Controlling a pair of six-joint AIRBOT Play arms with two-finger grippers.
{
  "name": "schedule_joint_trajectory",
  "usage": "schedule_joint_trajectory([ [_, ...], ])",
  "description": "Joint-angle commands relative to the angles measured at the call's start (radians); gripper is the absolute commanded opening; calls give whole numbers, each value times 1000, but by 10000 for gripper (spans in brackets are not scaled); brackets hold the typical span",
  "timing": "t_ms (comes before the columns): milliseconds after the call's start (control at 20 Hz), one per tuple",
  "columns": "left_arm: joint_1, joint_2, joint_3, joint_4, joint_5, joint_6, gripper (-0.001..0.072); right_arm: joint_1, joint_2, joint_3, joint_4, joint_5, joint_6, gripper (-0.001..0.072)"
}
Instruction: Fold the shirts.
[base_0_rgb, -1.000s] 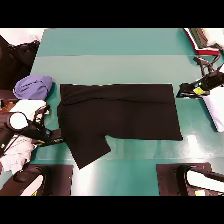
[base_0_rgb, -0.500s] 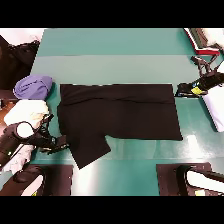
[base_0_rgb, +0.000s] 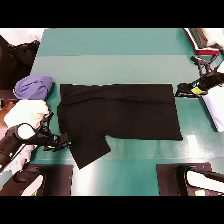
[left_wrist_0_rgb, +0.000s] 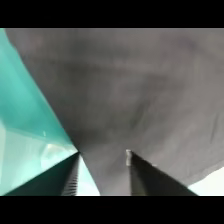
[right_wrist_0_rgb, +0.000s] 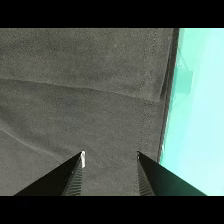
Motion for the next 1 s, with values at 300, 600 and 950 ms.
schedule_joint_trajectory([
  [300,0,0,24,-58,1,94,22,-12,1,0,-8,102,-6,388],
  [600,0,1,160,-56,-95,172,22,-171,154,-304,-8,109,-18,387],
  [950,0,1,175,-57,-90,179,22,-226,223,-574,-2,8,-64,387],
])
